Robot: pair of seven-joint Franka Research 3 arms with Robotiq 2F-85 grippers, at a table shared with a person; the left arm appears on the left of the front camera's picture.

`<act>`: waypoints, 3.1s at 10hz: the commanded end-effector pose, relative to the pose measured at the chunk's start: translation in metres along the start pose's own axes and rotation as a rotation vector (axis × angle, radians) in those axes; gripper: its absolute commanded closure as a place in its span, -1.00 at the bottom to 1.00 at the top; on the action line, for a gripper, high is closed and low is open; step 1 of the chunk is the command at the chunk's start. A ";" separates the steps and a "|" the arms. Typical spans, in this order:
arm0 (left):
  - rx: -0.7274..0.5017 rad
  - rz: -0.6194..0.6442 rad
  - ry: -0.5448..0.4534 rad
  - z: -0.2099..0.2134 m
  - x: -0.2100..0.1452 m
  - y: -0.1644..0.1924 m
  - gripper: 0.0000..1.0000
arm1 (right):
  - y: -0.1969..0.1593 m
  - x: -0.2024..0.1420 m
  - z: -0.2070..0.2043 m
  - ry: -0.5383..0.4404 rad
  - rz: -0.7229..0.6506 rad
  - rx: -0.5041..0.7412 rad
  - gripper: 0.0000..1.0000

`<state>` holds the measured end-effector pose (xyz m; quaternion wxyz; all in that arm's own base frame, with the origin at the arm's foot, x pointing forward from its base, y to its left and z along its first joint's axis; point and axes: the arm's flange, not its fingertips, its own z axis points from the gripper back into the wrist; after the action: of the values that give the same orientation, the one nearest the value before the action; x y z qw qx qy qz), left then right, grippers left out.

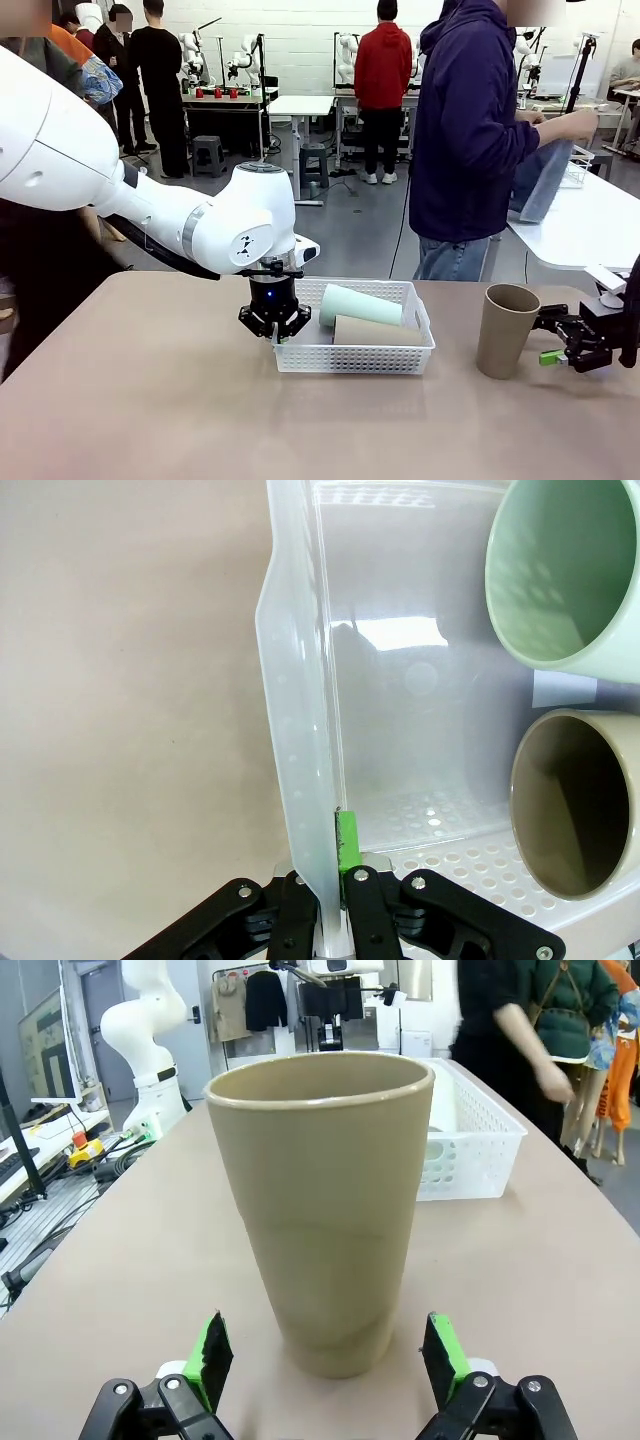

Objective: Clean and organize the cups into the basket.
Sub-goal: Pick up the Reusable plastic cup from the right side of the table and stack it inside the Organizing basket in the center of the table.

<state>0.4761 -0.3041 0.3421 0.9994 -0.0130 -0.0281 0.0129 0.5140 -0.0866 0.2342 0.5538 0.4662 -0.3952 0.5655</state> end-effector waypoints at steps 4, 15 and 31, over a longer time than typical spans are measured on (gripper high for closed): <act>0.003 -0.003 0.000 0.000 -0.002 0.000 1.00 | -0.013 0.000 -0.019 0.026 -0.017 0.069 -1.00; 0.003 -0.003 0.000 0.000 -0.002 0.000 1.00 | -0.016 0.019 -0.057 -0.044 0.063 0.162 0.18; 0.003 -0.003 0.000 0.000 -0.002 0.000 1.00 | 0.030 0.227 -0.025 -0.031 0.014 -0.044 0.52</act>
<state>0.4761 -0.3041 0.3420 0.9994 -0.0130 -0.0280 0.0129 0.4907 -0.0064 0.4485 0.5590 0.4554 -0.4170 0.5534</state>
